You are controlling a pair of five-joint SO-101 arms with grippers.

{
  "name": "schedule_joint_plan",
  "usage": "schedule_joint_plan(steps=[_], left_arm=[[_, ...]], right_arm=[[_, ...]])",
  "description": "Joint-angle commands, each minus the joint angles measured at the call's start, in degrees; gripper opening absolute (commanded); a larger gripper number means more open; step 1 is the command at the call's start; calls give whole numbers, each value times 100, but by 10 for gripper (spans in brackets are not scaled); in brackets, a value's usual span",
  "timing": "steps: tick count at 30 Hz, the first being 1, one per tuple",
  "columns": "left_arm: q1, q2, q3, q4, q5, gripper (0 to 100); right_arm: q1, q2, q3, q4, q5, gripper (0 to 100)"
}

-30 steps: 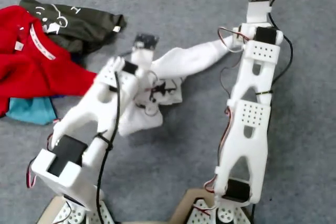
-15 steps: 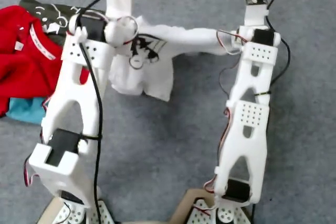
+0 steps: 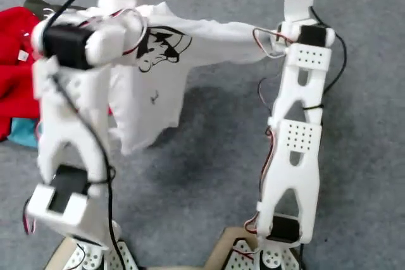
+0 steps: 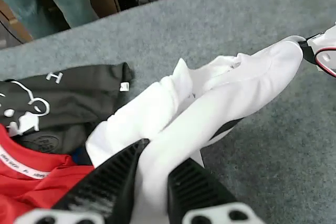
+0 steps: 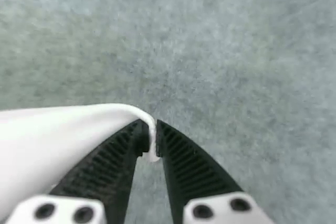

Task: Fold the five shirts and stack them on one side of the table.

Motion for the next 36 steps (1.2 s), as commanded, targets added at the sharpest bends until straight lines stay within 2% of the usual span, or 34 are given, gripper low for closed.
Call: schedule_joint_plan(steps=[1, 6, 13, 16, 19, 22, 26, 31, 33, 36], left_arm=[[-127, -1196, 444, 26, -88, 28], [-136, -2365, 1991, 18, -668, 28], [-215, -2629, 3284, -97, -2215, 29], [-602, -2154, 3934, -1134, -2549, 29], [-1059, -1327, 4655, -2690, -2541, 29], [-1147, -369, 4980, -4123, -2541, 29], [-1209, 712, 4611, -5547, -2453, 29], [-1226, 1802, 3547, -6611, -1653, 29], [-1200, 2286, 3029, -6426, -1653, 29], [-1182, 3007, 1912, -5363, -1732, 30]], right_arm=[[-35, -980, -242, 580, 70, 13], [-35, -2044, -233, 1477, 501, 13], [413, -3222, 690, 1477, 633, 13], [334, -3600, 1244, 1459, 730, 13], [237, -3653, 1596, 1284, 738, 13], [193, -3591, 1938, 958, 580, 13], [193, -3266, 2237, 475, 545, 13], [185, -2589, 2237, -9, 316, 13], [141, -2360, 2237, -141, 334, 13], [44, -2229, 2193, -141, 352, 13]])
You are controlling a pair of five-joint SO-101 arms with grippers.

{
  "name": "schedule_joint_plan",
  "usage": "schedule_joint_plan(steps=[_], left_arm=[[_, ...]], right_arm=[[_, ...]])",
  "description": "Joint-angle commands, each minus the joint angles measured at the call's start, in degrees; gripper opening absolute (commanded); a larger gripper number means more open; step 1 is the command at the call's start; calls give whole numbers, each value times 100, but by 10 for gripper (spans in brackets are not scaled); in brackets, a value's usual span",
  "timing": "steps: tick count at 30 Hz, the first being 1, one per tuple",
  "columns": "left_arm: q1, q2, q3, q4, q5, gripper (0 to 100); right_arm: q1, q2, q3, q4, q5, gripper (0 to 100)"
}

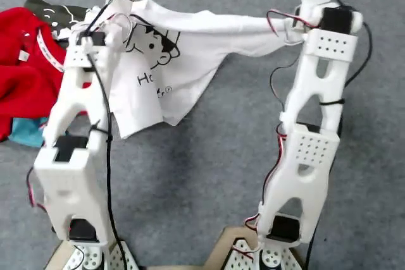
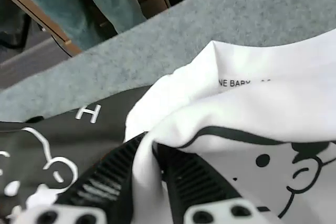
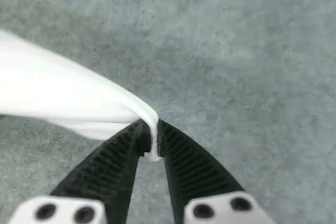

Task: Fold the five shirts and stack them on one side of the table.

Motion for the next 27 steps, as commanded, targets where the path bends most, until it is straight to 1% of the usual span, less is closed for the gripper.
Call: schedule_joint_plan(steps=[1, 2, 4, 6, 8, 11, 13, 16, 17, 21, 27], left_arm=[[-101, 598, -1613, 1099, 26, 30], [-127, 774, -1991, 1495, 26, 36], [-189, 1090, -2870, 2251, 35, 94], [-233, 1336, -3741, 2919, 352, 167], [-303, 1512, -4602, 3402, 756, 209], [-418, 1653, -5710, 4044, 905, 216], [-338, 1670, -6299, 4712, 870, 216], [75, 1662, -7099, 5925, 642, 214], [277, 1741, -7240, 6145, 589, 212], [620, 1767, -6422, 6092, 1108, 209], [1604, 1257, -3688, 6066, 1196, 202]], right_arm=[[-167, -31, -75, -114, -9, 13], [-185, -22, -101, -62, -9, 13], [-220, -22, -119, -18, -9, 13], [-229, -22, -119, -9, 0, 13], [-229, -22, -119, -18, 0, 13], [-255, -31, -119, 18, 0, 13], [-281, -31, -127, 35, 0, 13], [-281, -13, -110, 9, 0, 13], [-281, -13, -119, 9, 0, 13], [-281, -13, -119, 26, -44, 13], [-246, -22, -127, 0, -9, 13]])
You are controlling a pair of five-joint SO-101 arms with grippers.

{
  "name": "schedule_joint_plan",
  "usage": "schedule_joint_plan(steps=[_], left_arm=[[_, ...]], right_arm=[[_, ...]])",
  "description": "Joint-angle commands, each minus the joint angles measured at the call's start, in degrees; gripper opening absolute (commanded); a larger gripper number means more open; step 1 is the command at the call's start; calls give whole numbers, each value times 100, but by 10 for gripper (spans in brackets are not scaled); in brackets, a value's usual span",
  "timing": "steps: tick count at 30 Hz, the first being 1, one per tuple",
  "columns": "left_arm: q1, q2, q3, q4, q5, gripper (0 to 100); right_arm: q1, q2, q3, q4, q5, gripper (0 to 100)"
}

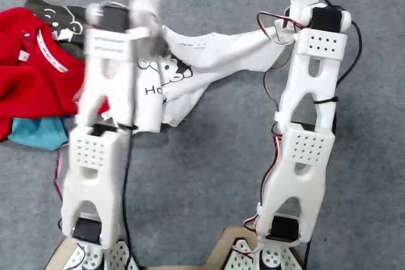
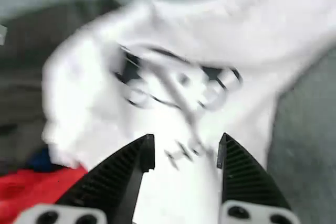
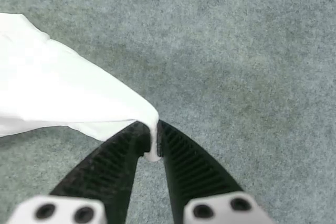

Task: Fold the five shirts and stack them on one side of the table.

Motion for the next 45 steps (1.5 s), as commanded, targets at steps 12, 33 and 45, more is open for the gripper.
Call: schedule_joint_plan(steps=[12, 33, 45], left_arm=[[1059, -1556, 4356, -1178, 290, 209], [1033, -1916, 5930, -3086, 721, 126], [1059, -1231, 5903, -2813, 703, 46]], right_arm=[[-70, -66, -92, -18, -9, 13], [-62, -57, -84, -18, -9, 13], [-53, -48, -84, -62, -35, 13]])
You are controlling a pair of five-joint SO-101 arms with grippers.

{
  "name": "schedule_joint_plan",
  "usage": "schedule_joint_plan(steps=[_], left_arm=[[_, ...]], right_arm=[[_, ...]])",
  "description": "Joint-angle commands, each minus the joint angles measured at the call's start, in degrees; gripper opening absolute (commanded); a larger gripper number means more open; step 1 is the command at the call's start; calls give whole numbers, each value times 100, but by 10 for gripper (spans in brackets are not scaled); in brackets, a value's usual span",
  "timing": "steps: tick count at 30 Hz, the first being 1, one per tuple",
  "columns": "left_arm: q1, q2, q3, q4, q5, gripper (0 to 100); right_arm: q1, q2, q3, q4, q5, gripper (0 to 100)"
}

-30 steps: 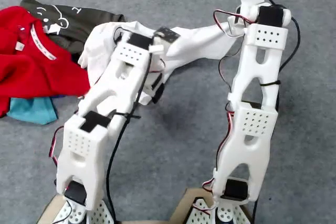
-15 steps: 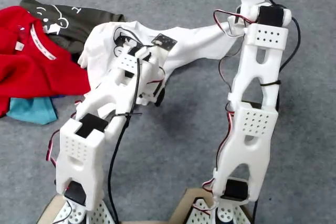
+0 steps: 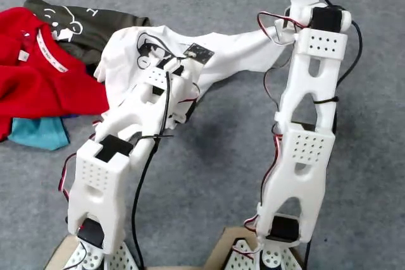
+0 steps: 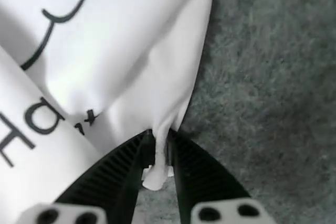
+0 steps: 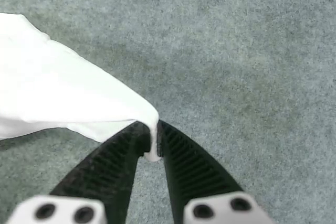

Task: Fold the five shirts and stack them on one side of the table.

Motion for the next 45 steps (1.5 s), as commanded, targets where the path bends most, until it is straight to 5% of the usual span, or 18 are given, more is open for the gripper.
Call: schedule_joint_plan(steps=[1, 5, 11, 24, 36, 45], left_arm=[[4, -26, 31, 105, -35, 29], [-4, -281, 4, 246, -431, 28], [-180, -2022, -558, 1301, -659, 28], [-2105, -5371, -2387, 2945, -1327, 28], [-2510, -7473, -2589, 2936, -1099, 28], [-2510, -8712, -1807, 2936, -1116, 28]], right_arm=[[-53, -31, -84, -88, -44, 13], [-79, 4, -171, -114, -88, 13], [-35, -259, -927, 35, -1204, 13], [211, -1824, -2413, 615, -3007, 14], [193, -5464, -2211, 1415, -2620, 13], [202, -7987, 725, 114, -2558, 13]])
